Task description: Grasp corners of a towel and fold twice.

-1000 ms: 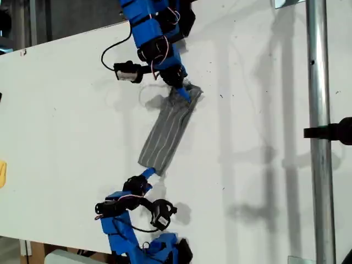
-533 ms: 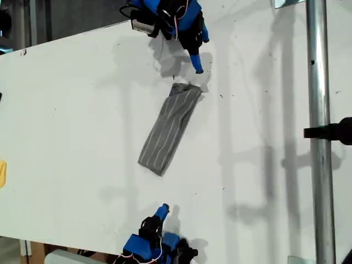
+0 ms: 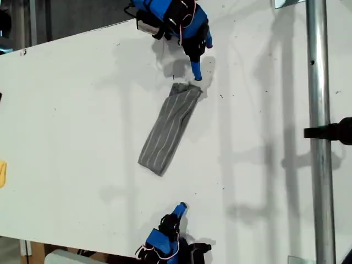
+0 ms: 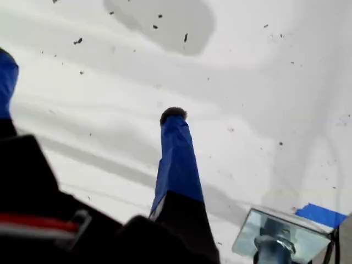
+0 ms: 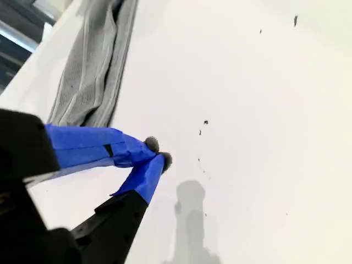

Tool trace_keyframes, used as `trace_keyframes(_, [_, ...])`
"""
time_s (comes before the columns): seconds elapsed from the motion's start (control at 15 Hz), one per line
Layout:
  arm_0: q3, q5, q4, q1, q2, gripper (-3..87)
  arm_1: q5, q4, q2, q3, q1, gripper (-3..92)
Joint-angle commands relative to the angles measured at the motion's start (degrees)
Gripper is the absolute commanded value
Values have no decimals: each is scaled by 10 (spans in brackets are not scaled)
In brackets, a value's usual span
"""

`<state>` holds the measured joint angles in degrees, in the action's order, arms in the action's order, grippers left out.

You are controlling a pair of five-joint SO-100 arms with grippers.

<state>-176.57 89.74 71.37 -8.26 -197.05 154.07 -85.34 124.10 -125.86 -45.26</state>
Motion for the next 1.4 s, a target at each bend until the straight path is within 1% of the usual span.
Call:
trace_keyframes(0.0, [-10,8,-17,-11,-18,-27,-110,85,12,-56,106,488])
trace_keyframes(0.07, [-10,5,-15,-11,-18,-27,-155,127,9,-93,156,489])
trace_keyframes(0.2, [-9,14,-7,-22,-18,-27,-220,259,19,-200,233,486])
trace_keyframes(0.27, [-9,17,-4,-24,-18,-27,-249,301,15,-224,265,481])
trace_keyframes(0.33, [-9,17,-1,-22,-18,-27,-285,323,-4,-230,298,476])
trace_keyframes(0.4, [-9,13,0,-18,-18,-27,-308,351,-18,-236,317,465])
trace_keyframes(0.47, [-8,9,0,-16,-18,-27,-313,376,-28,-237,320,458])
trace_keyframes(0.73, [2,-21,8,4,-18,-27,-370,572,-145,-213,357,428])
trace_keyframes(0.8, [7,-26,16,5,-18,-27,-380,596,-159,-208,367,389])
trace_keyframes(0.93, [11,-33,26,5,-18,-27,-424,637,-167,-213,404,292])
trace_keyframes(1.0, [11,-37,26,5,-18,-27,-435,618,-170,-201,425,98])
trace_keyframes(1.07, [11,-39,25,6,-18,-27,-438,568,-154,-189,434,-2])
trace_keyframes(1.13, [11,-41,25,6,-18,-27,-445,495,-110,-180,426,-2])
trace_keyframes(1.2, [12,-41,24,5,-18,-27,-441,400,-50,-172,404,-2])
trace_keyframes(1.27, [11,-43,19,5,-18,-27,-421,300,26,-166,367,-2])
trace_keyframes(1.33, [9,-47,11,6,-18,-27,-376,195,109,-154,318,-2])
